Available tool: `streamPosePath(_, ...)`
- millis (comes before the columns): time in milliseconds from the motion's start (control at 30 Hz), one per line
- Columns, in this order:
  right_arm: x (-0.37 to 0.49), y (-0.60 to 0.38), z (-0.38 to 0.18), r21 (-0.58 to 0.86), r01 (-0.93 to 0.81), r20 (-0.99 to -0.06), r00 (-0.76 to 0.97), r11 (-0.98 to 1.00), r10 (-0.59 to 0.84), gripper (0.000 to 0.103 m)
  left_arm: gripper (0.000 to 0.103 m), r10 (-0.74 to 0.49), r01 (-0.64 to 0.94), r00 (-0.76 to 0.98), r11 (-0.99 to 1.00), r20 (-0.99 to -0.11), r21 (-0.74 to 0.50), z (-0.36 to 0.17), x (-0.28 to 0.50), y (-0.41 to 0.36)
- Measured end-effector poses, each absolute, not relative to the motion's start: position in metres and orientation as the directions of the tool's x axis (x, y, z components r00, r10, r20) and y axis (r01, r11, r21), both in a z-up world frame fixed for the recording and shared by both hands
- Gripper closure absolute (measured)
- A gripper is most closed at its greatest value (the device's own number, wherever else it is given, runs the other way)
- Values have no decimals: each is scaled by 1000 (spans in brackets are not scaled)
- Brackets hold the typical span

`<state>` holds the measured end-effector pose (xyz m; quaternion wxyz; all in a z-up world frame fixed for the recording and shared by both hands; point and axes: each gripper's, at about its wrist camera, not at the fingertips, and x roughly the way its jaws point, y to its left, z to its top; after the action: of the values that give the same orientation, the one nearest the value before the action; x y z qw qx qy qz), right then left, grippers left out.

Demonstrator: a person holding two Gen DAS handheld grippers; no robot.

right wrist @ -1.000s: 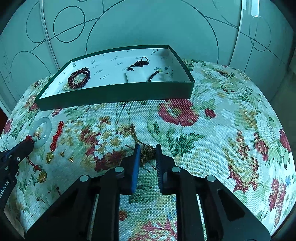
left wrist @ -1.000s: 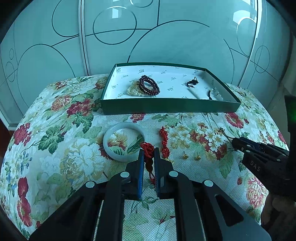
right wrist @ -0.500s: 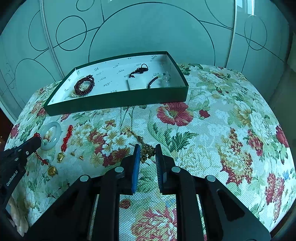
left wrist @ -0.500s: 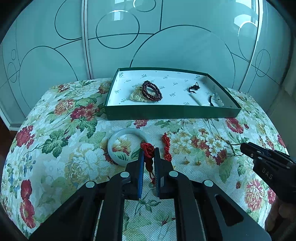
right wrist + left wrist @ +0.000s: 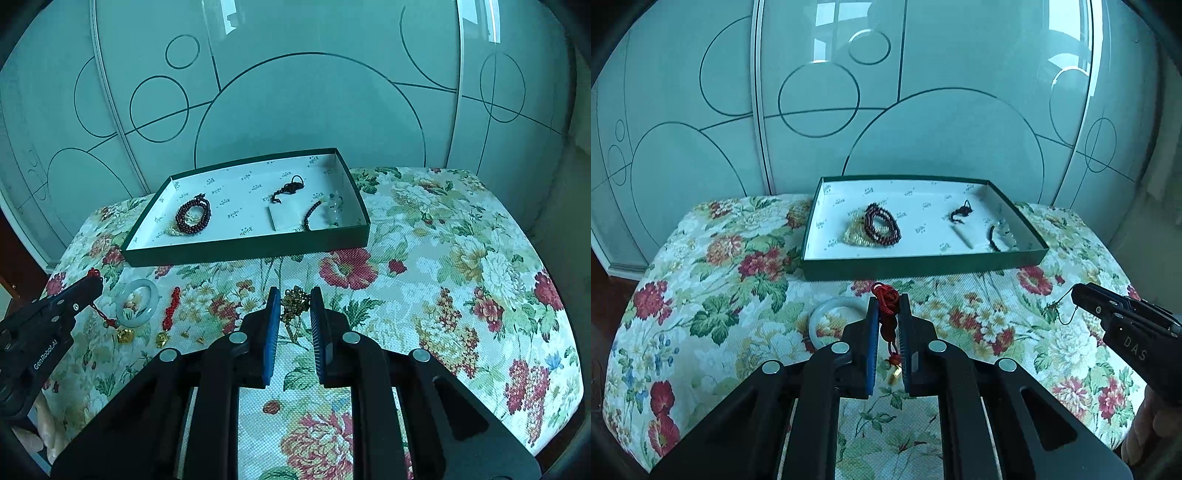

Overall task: Organize jewelry
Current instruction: 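Carry the tassel and gold brooch with both tools into the green box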

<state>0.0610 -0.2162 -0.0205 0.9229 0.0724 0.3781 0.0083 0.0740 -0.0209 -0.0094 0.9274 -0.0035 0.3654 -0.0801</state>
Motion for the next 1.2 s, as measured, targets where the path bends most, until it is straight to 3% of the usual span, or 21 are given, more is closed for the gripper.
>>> streamPosePath(800, 142, -205, 31, 170, -9, -616, 779, 985, 113, 87, 93, -188, 185, 748, 980, -637, -72, 31, 170, -43)
streamPosePath(1200, 213, -201, -15, 192, -2, -702, 699, 981, 138, 86, 93, -178, 185, 704, 981, -687, -65, -7, 240, -60)
